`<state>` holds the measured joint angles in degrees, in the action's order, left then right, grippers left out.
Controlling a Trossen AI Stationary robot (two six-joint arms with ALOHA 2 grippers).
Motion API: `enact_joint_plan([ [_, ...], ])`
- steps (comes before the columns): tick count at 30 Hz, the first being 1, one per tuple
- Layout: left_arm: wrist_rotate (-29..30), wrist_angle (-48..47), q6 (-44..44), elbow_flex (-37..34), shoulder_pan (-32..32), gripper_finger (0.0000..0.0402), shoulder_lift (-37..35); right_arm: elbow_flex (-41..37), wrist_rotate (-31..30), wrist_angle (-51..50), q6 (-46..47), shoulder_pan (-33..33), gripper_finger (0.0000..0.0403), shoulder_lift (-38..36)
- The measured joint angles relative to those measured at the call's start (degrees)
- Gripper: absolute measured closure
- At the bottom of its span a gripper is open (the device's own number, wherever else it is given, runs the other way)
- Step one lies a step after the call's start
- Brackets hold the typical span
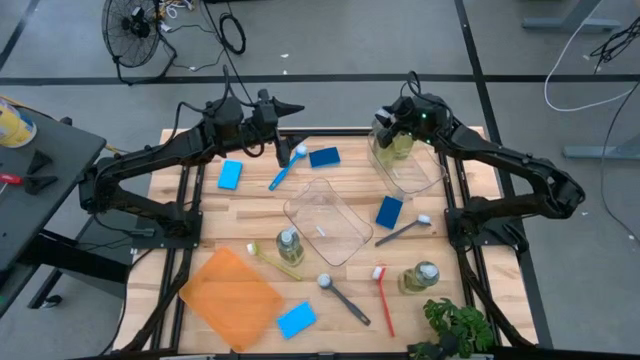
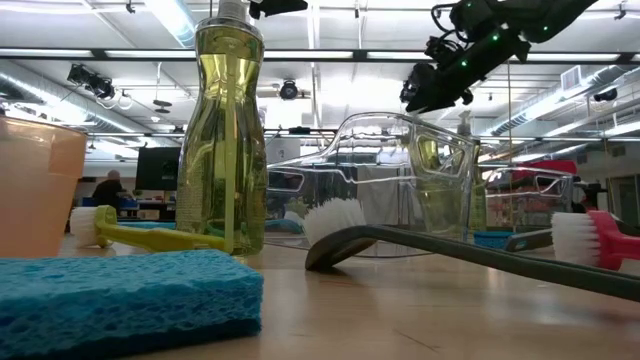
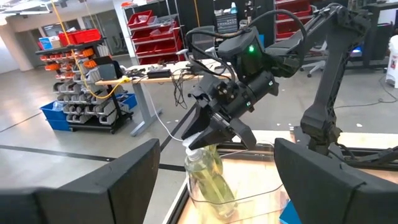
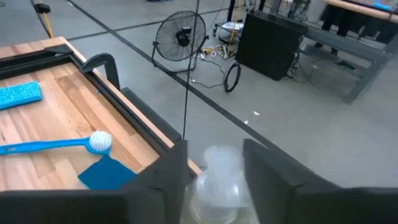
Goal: Pick & Place Kitchen Sink Supplies
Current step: Put the yellow dish soap into the top transparent bin
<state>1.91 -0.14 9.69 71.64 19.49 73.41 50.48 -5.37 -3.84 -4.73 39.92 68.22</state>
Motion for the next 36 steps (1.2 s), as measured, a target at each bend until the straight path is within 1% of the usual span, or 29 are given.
enact_joint_plan([
  [3,0.02,0.00,-0.02,0.00,0.00,0.0081,0.00,-0.04,0.23,-0.78,1.17,-0.03,0.0196,0.09],
  [7,0.00,0.02,-0.02,0.00,0.00,0.0081,0.00,-0.07,0.46,-1.59,1.20,-0.04,0.0158,-0.58],
  [10,0.02,0.02,-0.02,0.02,0.00,0.0081,0.00,-0.09,0.42,-1.72,1.05,-0.03,0.0139,-2.07],
  [13,0.01,0.04,-0.04,0.00,0.00,0.0081,0.00,-0.09,0.34,-1.72,1.05,-0.02,0.0131,-3.90],
  [19,0.00,0.04,-0.04,0.00,0.00,0.0081,0.00,-0.13,0.40,-2.60,1.28,-0.04,0.0140,-8.39],
  [22,0.00,0.04,-0.04,0.00,0.00,0.0081,0.00,-0.15,2.10,-5.51,1.25,-0.04,0.0148,-11.56],
  [29,0.00,0.04,-0.07,0.02,0.00,0.0081,0.00,-0.20,3.53,-14.87,1.98,-0.04,0.0172,-19.63],
  [33,0.00,0.06,-0.07,0.00,0.00,0.0081,0.00,-0.20,7.83,-21.52,3.53,-0.04,0.0196,-22.36],
  [36,0.00,0.06,-0.07,0.01,0.00,0.0081,0.00,-0.20,9.48,-26.94,4.46,-0.04,0.0220,-23.09],
])
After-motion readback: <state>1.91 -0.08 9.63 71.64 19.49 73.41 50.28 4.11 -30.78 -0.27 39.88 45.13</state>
